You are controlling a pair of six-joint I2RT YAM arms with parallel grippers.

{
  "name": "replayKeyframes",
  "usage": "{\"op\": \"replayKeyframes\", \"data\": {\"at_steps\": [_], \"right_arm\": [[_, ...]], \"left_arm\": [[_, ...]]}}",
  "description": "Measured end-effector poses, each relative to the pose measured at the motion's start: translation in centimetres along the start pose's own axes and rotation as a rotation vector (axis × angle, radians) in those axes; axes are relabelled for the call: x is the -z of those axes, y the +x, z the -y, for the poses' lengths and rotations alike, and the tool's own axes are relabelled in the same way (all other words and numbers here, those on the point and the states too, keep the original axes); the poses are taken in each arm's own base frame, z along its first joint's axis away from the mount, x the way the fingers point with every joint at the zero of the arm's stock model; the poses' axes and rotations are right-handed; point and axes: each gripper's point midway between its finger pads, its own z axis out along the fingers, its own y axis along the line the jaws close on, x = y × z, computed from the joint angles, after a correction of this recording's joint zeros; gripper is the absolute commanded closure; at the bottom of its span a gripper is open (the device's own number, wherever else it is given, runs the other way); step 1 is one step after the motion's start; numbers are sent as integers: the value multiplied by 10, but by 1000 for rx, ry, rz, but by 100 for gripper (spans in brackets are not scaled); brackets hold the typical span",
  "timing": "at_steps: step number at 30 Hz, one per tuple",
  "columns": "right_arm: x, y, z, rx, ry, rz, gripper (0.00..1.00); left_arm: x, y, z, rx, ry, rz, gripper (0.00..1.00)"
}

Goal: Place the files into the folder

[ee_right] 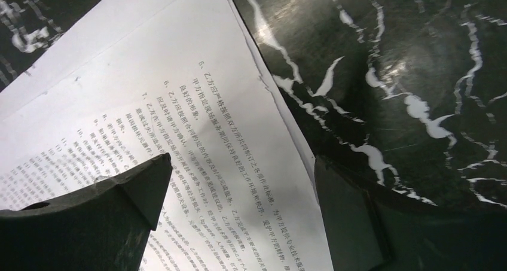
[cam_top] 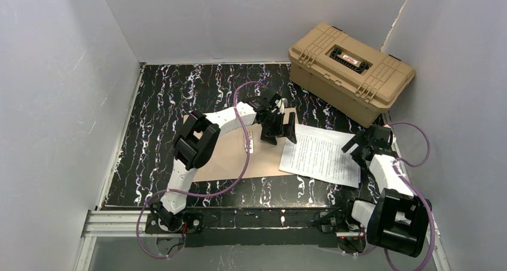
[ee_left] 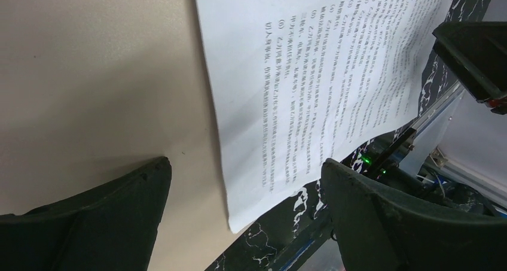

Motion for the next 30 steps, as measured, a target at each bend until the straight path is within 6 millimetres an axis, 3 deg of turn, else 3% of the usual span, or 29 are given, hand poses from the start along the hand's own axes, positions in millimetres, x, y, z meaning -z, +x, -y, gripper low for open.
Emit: {"op": "replayKeyframes", "data": {"at_steps": [7,25,30], "right_arm": [[6,10,-20,-16,-143,-8,7],[12,19,-32,-25,-226,-47,8],[13,21,-32,-25,-229,-53,8]], "left_arm": [[-1,2,-3,7,-5,-7,25],[-5,15,-31,86,-34,-44,100],[-5,17,-32,88,-36,-48,100]]}}
